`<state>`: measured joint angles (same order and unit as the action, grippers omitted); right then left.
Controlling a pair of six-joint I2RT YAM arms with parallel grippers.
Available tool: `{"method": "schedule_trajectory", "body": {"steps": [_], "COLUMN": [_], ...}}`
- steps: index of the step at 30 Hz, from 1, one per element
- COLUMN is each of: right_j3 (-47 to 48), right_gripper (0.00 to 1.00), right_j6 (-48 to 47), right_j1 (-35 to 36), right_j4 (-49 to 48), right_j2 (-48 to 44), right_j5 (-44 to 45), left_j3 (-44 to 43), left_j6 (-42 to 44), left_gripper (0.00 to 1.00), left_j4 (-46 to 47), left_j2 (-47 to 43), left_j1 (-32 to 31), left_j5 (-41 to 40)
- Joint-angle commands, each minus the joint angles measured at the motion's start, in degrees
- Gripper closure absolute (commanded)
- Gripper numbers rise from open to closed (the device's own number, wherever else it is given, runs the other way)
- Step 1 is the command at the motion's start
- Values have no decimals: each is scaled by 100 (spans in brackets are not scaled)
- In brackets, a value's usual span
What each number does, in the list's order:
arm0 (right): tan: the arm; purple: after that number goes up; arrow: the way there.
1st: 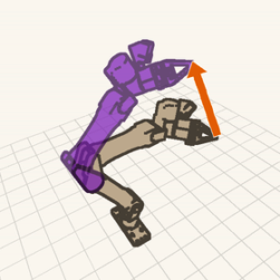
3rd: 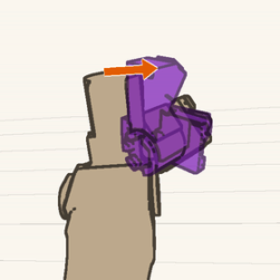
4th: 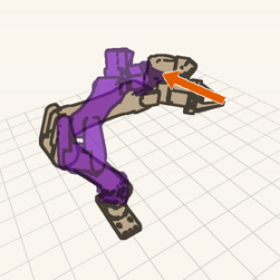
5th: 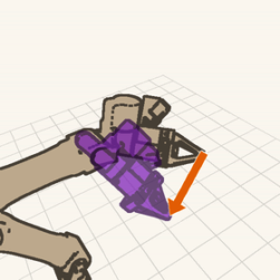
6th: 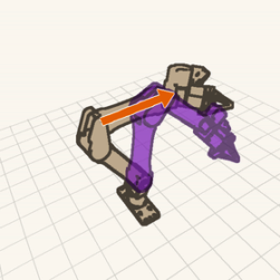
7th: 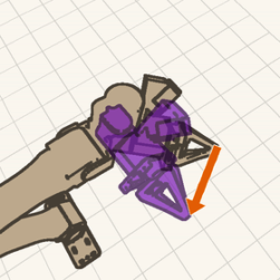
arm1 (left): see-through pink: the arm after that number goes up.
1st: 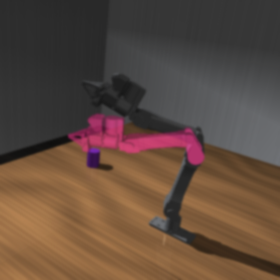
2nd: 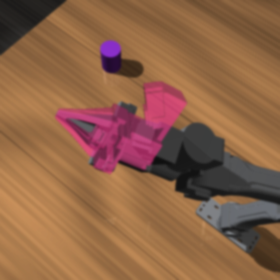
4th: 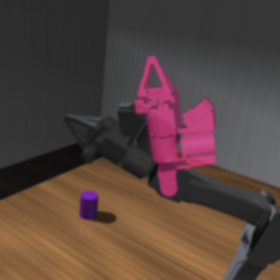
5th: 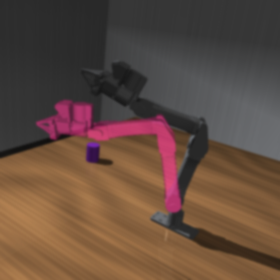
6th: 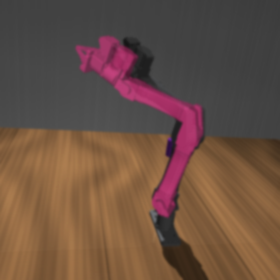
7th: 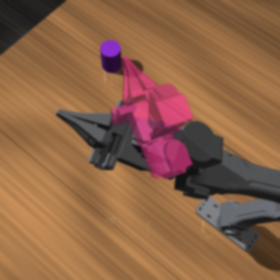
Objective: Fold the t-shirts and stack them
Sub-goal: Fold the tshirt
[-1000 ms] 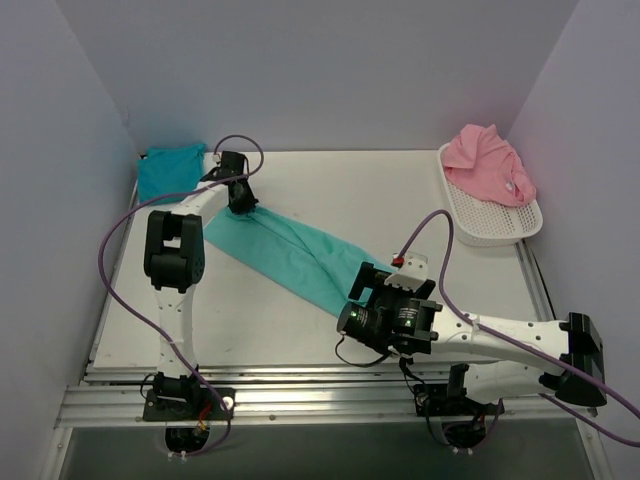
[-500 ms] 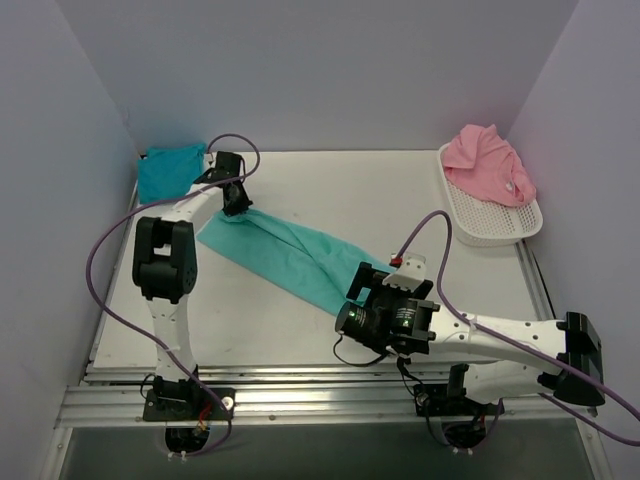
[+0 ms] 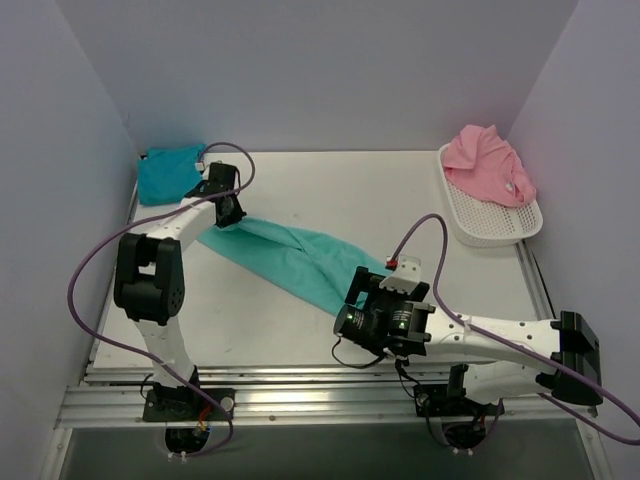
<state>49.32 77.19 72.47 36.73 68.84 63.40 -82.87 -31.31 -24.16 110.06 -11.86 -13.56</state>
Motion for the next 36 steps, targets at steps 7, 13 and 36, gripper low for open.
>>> {"method": "schedule_trajectory", "body": {"steps": [7, 13, 36], "right_j3": [-151, -388, -669], "right_gripper": [0, 0, 11], "right_j6": [-125, -501, -1927], "right_j1": [136, 145, -681], "right_j4": [-386, -1384, -4095], "right_j2": [534, 736, 2072], "right_j5": [-196, -459, -1462], "left_j3": [1352, 1598, 2073], "left_j6": [-393, -516, -552], "left_gripper": [78, 26, 3], "left_j4": [624, 904, 1107], "left_j2": [-240, -608, -1171], "left_j1": [-80, -106, 104], "left_j5": [152, 65, 11]}}
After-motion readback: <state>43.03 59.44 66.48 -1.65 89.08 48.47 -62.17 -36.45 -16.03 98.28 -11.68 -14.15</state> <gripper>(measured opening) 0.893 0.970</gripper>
